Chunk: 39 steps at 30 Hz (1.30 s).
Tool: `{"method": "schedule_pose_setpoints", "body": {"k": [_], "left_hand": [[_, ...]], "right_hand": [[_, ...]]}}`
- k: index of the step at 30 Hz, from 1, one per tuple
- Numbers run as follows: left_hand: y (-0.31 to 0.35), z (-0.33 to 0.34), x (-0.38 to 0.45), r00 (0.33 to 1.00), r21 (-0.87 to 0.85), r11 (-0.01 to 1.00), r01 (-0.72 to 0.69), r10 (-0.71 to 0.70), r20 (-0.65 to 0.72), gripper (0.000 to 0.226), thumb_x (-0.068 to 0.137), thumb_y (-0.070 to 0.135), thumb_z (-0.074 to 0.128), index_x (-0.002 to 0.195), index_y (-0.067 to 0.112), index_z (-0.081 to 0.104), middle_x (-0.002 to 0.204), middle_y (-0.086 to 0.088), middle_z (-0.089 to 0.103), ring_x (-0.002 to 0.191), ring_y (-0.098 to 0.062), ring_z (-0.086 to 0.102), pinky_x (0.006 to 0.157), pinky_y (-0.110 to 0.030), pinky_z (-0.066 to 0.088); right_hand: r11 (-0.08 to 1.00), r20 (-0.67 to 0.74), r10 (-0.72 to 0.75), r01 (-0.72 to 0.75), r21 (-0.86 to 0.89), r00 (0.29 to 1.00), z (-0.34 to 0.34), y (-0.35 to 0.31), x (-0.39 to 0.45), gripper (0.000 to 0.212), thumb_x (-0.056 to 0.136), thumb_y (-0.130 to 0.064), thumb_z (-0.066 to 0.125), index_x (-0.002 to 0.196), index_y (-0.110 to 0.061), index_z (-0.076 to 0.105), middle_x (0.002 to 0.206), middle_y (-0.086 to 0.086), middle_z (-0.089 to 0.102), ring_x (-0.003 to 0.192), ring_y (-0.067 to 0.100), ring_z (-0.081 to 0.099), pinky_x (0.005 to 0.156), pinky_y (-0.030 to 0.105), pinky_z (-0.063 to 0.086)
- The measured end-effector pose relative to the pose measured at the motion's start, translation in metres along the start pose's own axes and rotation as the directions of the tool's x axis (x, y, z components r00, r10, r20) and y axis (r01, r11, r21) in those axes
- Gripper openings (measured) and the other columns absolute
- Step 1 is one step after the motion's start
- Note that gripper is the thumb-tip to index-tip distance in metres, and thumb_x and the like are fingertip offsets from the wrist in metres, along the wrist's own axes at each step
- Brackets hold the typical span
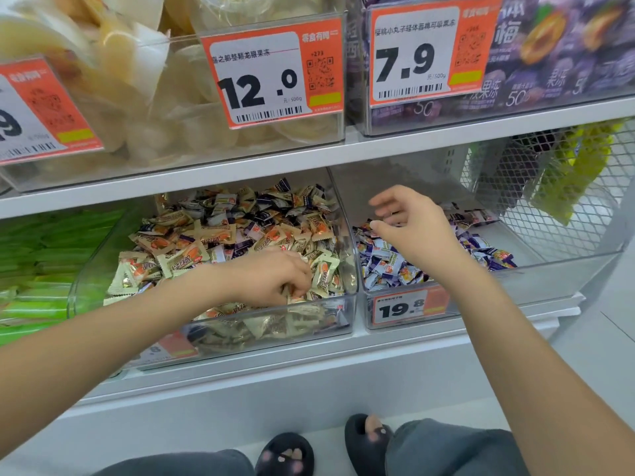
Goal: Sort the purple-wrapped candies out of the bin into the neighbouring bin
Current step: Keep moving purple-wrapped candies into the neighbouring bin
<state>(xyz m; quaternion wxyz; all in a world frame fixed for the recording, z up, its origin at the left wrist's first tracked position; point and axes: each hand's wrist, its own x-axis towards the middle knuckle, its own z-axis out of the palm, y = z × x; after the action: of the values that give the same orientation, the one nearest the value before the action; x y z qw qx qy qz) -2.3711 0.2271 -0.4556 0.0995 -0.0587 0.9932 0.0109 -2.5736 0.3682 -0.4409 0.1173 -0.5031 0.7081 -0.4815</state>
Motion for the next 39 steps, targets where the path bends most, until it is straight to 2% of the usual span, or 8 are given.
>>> {"method": "schedule_pose_setpoints", "body": {"k": [6, 9, 12, 16, 23, 27, 36, 39], "left_hand": [[-0.007, -0.001, -0.03, 0.997, 0.029, 0.997, 0.078, -0.078, 0.013, 0.013, 0.084, 0.015, 0.065, 0.092, 0.025, 0.068, 0.09, 0.015, 0.057, 0.093, -0.004, 0.044, 0.098, -0.032, 0.036], [-0.002, -0.009, -0.025, 0.982, 0.093, 0.992, 0.083, -0.098, 0.161, 0.032, 0.084, 0.002, 0.057, 0.1, 0.026, 0.07, 0.113, 0.011, 0.062, 0.111, -0.007, 0.05, 0.105, -0.034, 0.035], [0.004, -0.026, -0.01, 0.977, -0.21, 0.958, 0.195, -0.17, 0.13, 0.051, 0.081, -0.01, 0.049, 0.09, 0.034, 0.072, 0.122, 0.018, 0.061, 0.122, 0.003, 0.049, 0.112, -0.028, 0.031], [0.025, -0.019, 0.021, 0.992, -0.388, 0.916, 0.099, -0.06, 0.111, 0.015, 0.085, 0.013, 0.068, 0.097, 0.021, 0.073, 0.107, 0.011, 0.069, 0.098, 0.001, 0.062, 0.093, -0.016, 0.046], [0.009, -0.007, 0.025, 0.928, -0.169, 0.979, 0.111, -0.041, 0.37, 0.046, 0.085, 0.047, 0.064, 0.122, 0.022, 0.051, 0.119, 0.004, 0.054, 0.105, -0.015, 0.05, 0.092, -0.029, 0.042], [0.015, -0.016, 0.027, 0.926, -0.13, 0.989, 0.068, -0.014, 0.378, 0.032, 0.085, 0.033, 0.067, 0.114, 0.025, 0.054, 0.092, 0.005, 0.057, 0.081, -0.015, 0.051, 0.069, -0.026, 0.04], [-0.012, -0.032, -0.037, 0.916, -0.004, 0.989, 0.15, -0.138, 0.377, 0.01, 0.084, 0.027, 0.058, 0.078, 0.032, 0.065, 0.089, 0.009, 0.058, 0.074, -0.006, 0.051, 0.073, -0.028, 0.049], [-0.008, -0.03, -0.023, 0.907, -0.148, 0.956, 0.252, -0.18, 0.381, 0.044, 0.091, 0.039, 0.052, 0.051, 0.023, 0.046, 0.064, -0.002, 0.048, 0.055, -0.018, 0.04, 0.06, -0.033, 0.046]], "right_hand": [[1.0, -0.02, 0.013, -0.013, 0.003, 1.0, -0.002, 0.001, 0.002, 0.02, 0.086, -0.014, 0.065, 0.101, -0.026, 0.061, 0.096, -0.006, 0.062, 0.09, 0.01, 0.06, 0.076, 0.02, 0.045], [1.0, -0.024, 0.013, -0.012, 0.009, 1.0, -0.003, 0.003, 0.003, 0.019, 0.087, -0.014, 0.065, 0.102, -0.025, 0.061, 0.096, -0.006, 0.062, 0.089, 0.011, 0.06, 0.076, 0.02, 0.046], [1.0, -0.035, 0.008, -0.007, 0.023, 0.999, -0.003, 0.003, 0.004, 0.02, 0.086, -0.013, 0.065, 0.101, -0.025, 0.062, 0.095, -0.006, 0.062, 0.09, 0.011, 0.06, 0.073, 0.015, 0.044], [0.999, -0.052, -0.009, 0.011, 0.036, 0.999, 0.0, 0.0, 0.008, 0.022, 0.084, -0.012, 0.066, 0.102, -0.023, 0.061, 0.096, -0.003, 0.062, 0.089, 0.011, 0.06, 0.069, 0.008, 0.042], [0.999, -0.001, -0.045, 0.045, -0.013, 0.999, 0.005, 0.004, 0.009, 0.025, 0.085, -0.015, 0.067, 0.105, -0.027, 0.057, 0.095, -0.007, 0.06, 0.085, 0.002, 0.056, 0.071, 0.015, 0.043], [0.999, 0.019, -0.034, 0.034, -0.029, 0.999, 0.003, 0.008, 0.009, 0.027, 0.086, -0.016, 0.066, 0.108, -0.027, 0.057, 0.097, -0.006, 0.059, 0.088, 0.006, 0.057, 0.072, 0.018, 0.043], [0.998, 0.046, -0.029, 0.031, -0.048, 0.999, 0.003, 0.01, 0.011, 0.024, 0.087, -0.016, 0.065, 0.107, -0.026, 0.057, 0.097, -0.003, 0.061, 0.087, 0.009, 0.058, 0.071, 0.018, 0.045], [0.998, 0.06, -0.032, 0.035, -0.047, 0.998, 0.006, 0.008, 0.011, 0.022, 0.087, -0.015, 0.065, 0.105, -0.026, 0.059, 0.096, -0.004, 0.061, 0.086, 0.008, 0.058, 0.068, 0.014, 0.042]]}}
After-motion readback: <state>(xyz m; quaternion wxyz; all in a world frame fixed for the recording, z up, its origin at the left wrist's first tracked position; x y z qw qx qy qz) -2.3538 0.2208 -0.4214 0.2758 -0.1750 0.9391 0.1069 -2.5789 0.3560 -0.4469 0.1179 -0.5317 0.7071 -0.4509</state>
